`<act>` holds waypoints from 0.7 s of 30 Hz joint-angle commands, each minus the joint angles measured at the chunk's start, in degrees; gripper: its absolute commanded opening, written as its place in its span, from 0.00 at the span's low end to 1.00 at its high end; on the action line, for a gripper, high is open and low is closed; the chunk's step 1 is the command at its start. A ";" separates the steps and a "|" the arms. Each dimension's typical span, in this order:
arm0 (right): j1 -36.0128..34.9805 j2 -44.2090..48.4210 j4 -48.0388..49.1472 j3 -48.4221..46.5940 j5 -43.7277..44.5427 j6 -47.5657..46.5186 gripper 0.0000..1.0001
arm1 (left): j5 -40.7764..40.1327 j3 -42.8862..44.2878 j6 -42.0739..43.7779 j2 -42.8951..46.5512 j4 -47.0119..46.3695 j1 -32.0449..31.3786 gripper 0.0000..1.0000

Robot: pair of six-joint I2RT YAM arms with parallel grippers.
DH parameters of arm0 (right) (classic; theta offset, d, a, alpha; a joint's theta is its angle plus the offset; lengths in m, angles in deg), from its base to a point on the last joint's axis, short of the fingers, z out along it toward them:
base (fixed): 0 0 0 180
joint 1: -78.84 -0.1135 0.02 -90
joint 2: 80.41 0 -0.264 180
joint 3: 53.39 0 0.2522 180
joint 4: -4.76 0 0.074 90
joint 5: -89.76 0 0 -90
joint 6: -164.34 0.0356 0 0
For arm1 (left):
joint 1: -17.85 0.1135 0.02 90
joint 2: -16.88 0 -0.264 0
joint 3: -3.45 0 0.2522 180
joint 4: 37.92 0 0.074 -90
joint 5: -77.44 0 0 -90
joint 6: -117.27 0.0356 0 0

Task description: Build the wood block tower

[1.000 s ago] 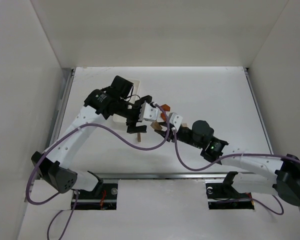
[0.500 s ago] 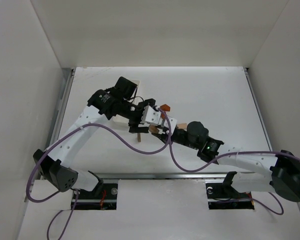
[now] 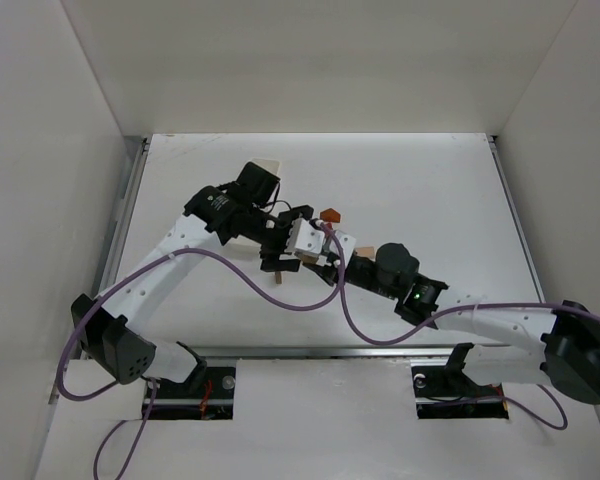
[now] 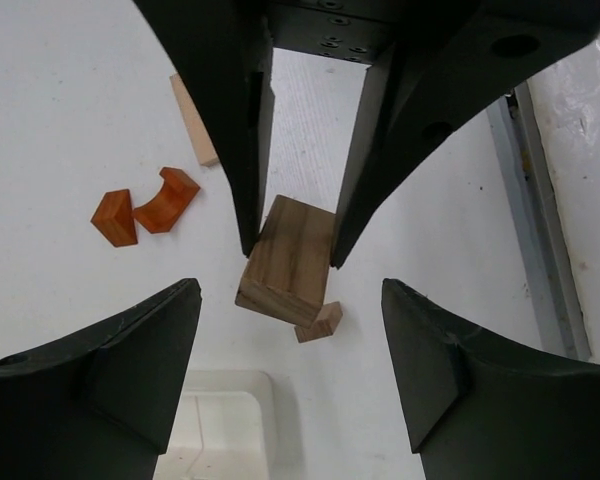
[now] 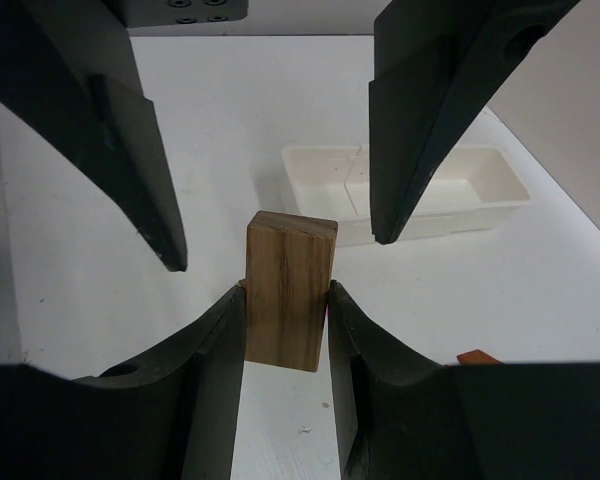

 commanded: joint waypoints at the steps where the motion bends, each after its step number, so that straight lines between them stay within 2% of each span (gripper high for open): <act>1: -0.46 1.46 4.43 -1.89 0.25 -0.63 0.00 | 0.05 -0.17 -0.71 1.92 -2.70 -0.14 0.69; 11: -0.98 1.46 4.43 -1.89 0.25 -0.63 0.00 | 0.66 0.88 -1.76 1.39 -2.70 -0.14 0.56; 21: -0.98 0.93 4.43 -1.89 0.25 -0.63 0.00 | 1.19 0.80 -1.15 1.92 -2.78 -0.14 0.54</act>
